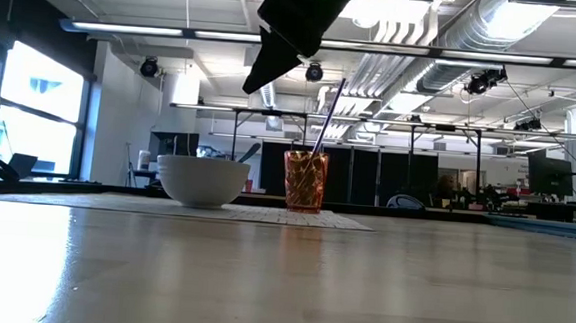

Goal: Pick & Place Utensil
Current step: Put the green spoon into the white bowl

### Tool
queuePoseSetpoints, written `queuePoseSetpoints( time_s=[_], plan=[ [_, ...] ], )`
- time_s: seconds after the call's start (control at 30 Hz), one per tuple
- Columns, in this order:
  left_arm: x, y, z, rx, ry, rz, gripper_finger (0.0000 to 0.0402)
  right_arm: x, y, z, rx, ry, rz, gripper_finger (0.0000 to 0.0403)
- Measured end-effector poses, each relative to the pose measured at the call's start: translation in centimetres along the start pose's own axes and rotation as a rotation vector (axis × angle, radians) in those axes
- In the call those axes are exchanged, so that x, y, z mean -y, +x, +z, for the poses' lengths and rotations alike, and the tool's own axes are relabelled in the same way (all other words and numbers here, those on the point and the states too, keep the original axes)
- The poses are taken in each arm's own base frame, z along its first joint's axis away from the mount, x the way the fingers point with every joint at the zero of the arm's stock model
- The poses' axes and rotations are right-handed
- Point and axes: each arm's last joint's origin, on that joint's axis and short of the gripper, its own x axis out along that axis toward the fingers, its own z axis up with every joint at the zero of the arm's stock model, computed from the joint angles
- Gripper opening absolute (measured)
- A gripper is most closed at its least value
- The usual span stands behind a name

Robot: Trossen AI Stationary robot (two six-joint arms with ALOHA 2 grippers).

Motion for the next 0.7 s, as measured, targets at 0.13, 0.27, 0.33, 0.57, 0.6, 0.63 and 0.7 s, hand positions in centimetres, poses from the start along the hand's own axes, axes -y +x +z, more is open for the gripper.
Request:
queuePoseSetpoints(
  time_s=[0.13,0.27,0.33,0.57,0.6,0.63,0.7],
  plan=[
    [0.1,0.3,-0.8,0.006,-0.026,0.005,0.0108,0.6,0.2,-0.1,-0.006,0.009,-0.009,0.0001],
    [0.5,0.7,-1.5,0.031,-0.038,-0.018,0.0108,1.4,0.5,-0.3,-0.013,0.021,-0.021,0.0005],
    [0.8,1.1,-1.3,0.047,-0.031,-0.030,0.0108,1.8,0.6,-0.4,-0.016,0.029,-0.024,0.0006],
    [0.6,3.4,-0.9,-0.078,-0.043,0.057,0.0108,2.2,0.8,-0.4,-0.013,0.040,0.014,0.0007],
    [0.5,3.6,-0.8,-0.082,-0.040,0.066,0.0108,2.2,0.8,-0.4,-0.012,0.040,0.015,0.0007],
    [0.5,3.7,-0.8,-0.083,-0.036,0.070,0.0108,2.0,0.7,-0.4,-0.011,0.038,0.019,0.0007],
    [0.5,3.8,-0.8,-0.080,-0.032,0.074,0.0108,1.8,0.7,-0.4,-0.009,0.034,0.022,0.0007]
  ],
)
